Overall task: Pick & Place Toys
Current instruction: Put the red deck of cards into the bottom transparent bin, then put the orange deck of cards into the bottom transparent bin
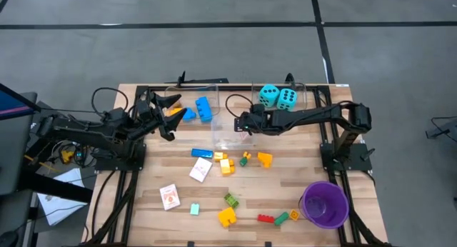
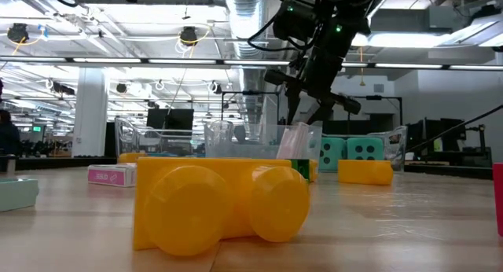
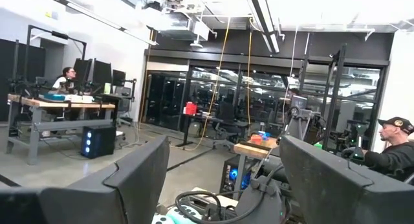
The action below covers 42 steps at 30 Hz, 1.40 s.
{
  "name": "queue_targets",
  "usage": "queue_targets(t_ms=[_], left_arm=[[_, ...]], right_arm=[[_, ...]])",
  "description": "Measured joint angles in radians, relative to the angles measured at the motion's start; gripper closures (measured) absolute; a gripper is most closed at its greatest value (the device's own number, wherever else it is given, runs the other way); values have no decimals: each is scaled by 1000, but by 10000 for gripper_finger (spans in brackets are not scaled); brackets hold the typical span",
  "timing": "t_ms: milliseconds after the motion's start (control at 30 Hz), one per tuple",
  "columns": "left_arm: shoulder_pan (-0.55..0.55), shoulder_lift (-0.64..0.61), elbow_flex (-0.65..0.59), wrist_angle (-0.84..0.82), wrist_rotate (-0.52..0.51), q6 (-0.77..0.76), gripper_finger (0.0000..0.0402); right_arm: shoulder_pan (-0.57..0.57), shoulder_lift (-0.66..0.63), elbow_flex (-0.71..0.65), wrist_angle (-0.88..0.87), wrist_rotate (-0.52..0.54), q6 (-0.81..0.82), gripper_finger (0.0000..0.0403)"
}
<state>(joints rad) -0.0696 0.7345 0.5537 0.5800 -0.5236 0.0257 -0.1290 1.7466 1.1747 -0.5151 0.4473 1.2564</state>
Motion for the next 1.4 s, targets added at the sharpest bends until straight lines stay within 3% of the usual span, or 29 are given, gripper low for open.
queue_targets(t_ms=[233, 500, 733, 1133, 1400], left_arm=[[0, 0, 0, -14, 0, 0, 112], [-8, 0, 0, -25, 0, -3, 112], [-27, 0, 0, -51, 12, -4, 112], [-32, 0, 0, -110, 256, -83, 112], [-85, 0, 0, -154, 473, -113, 112]], right_arm=[[20, 0, 60, -12, 58, -82, 290], [55, -1, 176, -185, 198, -115, 290], [123, -1, 192, -190, 232, -181, 290], [249, -1, 192, -188, 342, -285, 290], [304, -1, 192, -188, 390, -364, 290]])
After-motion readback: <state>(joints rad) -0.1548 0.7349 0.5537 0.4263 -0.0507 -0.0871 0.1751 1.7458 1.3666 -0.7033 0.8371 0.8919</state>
